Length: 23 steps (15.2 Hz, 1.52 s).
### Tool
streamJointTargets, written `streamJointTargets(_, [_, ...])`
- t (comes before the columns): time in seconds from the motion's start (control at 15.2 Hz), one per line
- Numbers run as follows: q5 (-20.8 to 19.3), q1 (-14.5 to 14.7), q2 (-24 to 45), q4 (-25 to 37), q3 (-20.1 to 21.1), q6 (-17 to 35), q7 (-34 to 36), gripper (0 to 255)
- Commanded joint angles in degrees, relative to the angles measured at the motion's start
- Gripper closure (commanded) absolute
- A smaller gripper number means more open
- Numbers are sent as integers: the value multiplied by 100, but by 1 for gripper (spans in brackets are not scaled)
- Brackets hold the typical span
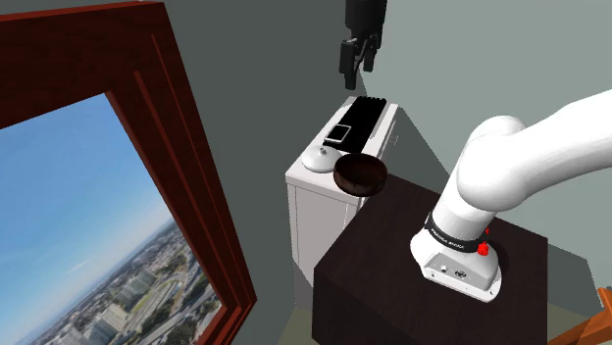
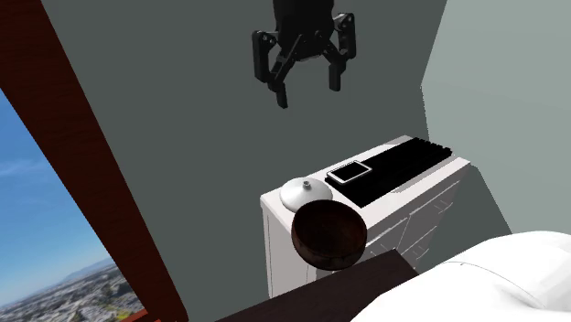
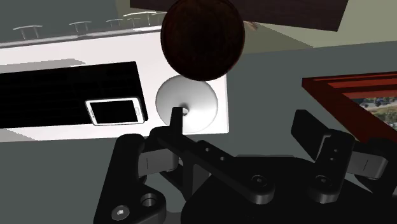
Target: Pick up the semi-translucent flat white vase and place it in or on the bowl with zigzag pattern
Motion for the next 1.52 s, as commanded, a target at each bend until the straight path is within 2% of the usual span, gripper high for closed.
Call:
streamJointTargets(0.0, [0,0,0,0,0,0,0,0])
streamJointTargets(0.73, [-283,-214,1375,-882,-400,2284,-162,0])
streamJointTargets(1.06, [-404,-323,2335,-945,-560,3318,-218,0])
streamJointTargets(1.45, [-503,-437,3667,-730,-728,4447,-290,0])
